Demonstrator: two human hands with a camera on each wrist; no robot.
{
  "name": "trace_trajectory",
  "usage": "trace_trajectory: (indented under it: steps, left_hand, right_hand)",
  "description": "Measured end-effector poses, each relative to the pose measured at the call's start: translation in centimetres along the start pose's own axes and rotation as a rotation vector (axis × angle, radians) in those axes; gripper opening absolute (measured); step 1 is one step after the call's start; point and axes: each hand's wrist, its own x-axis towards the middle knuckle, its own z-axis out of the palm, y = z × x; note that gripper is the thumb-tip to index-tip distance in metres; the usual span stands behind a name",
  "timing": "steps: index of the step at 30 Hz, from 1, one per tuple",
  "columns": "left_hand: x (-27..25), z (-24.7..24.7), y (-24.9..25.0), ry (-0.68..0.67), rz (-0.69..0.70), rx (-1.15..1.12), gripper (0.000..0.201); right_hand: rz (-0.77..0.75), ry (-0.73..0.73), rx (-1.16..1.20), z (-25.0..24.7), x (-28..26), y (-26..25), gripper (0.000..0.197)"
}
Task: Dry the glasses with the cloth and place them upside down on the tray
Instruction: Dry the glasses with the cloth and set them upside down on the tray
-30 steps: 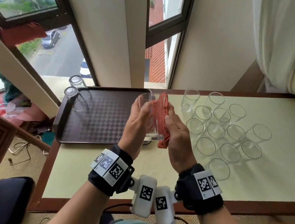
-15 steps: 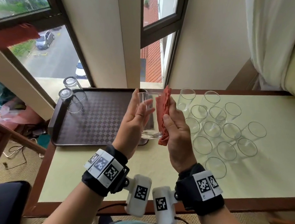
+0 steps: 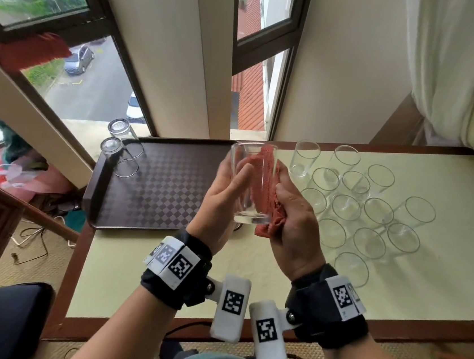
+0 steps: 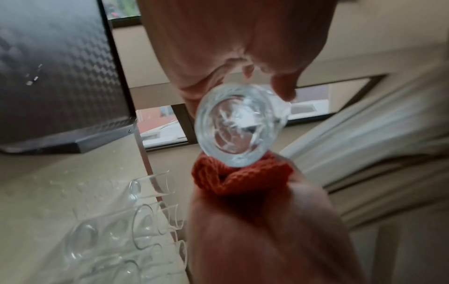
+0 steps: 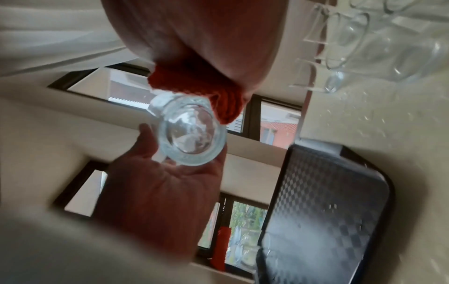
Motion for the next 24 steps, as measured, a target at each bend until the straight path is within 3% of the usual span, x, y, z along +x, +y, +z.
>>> trace_trajectory:
  steps: [4, 9, 13, 16, 18, 21, 24]
  left_hand:
    - [-0.3, -0.1, -0.2, 0.109, 0.06, 0.075, 0.062]
    - [-0.2, 0.3, -0.6, 0.074, 0.061, 0.035, 0.096]
    - [0.1, 0.2, -0.1, 0.066, 0.043, 0.011, 0.076]
    - [0.2, -0.2, 0.0, 0.01, 0.043, 0.052, 0.077]
    - [0.3, -0.5, 0.0, 0.022, 0.09, 0.102, 0.068]
    - [0.5, -0.6, 0.0, 0.057, 0.104, 0.169, 0.078]
    - [0.7, -0.6, 0.1, 0.037, 0.058, 0.189, 0.09]
  right_hand:
    - [-0.137, 0.091, -0.378, -0.2, 0.4, 0.1, 0.044]
    - [-0.055, 0.03, -0.286, 0.2, 0.3, -0.1, 0.043]
    - [0.049, -0.037, -0.06, 0.1, 0.6, -0.3, 0.046]
    - [0.081, -0.03, 0.037, 0.0, 0.8, 0.1, 0.046]
    - [0.01, 0.031, -0.013, -0.1, 0.9, 0.1, 0.049]
    - [-0.088, 0.066, -0.272, 0.0, 1.0, 0.2, 0.049]
    - [-0.111, 0.026, -0.385, 0.2, 0.8, 0.4, 0.046]
